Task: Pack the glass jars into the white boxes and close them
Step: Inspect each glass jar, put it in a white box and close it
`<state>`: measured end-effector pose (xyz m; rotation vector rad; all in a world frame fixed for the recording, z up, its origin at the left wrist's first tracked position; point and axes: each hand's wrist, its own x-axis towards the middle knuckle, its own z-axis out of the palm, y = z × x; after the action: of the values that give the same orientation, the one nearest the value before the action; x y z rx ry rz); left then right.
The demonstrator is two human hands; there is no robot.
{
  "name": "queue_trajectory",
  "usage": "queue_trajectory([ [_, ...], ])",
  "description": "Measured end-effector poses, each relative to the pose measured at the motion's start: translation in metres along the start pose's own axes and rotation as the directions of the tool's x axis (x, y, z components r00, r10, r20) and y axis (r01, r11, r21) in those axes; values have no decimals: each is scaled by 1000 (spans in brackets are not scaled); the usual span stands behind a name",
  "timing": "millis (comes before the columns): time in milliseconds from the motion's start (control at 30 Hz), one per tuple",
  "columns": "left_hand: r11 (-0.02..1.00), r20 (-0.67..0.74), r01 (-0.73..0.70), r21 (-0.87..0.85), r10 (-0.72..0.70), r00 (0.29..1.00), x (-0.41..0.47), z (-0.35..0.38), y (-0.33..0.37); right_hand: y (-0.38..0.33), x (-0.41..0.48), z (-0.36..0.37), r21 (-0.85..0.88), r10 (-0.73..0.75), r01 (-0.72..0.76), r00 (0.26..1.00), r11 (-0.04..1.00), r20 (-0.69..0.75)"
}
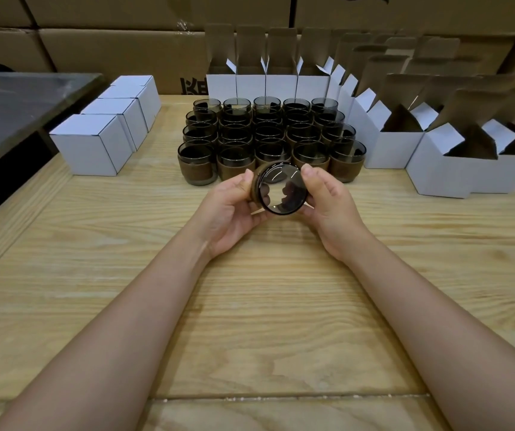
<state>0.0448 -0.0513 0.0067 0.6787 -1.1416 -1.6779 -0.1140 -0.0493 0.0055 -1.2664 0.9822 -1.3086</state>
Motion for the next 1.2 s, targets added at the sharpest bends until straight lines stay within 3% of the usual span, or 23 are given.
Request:
queue_trajectory([
  [200, 1000, -5, -9, 24, 10, 1000, 0, 4, -5, -4, -4, 10, 29, 25, -22, 994, 999, -102],
  [367, 999, -27, -29, 25, 29, 999, 0, 5, -8, 5, -1, 10, -129, -73, 56, 988, 990, -132],
  [767, 992, -57, -18, -126, 11, 998, 2, 2, -8, 3, -12, 14, -408, -295, 273, 955, 871, 10],
  [1200, 999, -42, 31, -41, -33, 999, 2, 6, -4, 3, -10, 24, -354, -300, 242, 947, 903, -115],
])
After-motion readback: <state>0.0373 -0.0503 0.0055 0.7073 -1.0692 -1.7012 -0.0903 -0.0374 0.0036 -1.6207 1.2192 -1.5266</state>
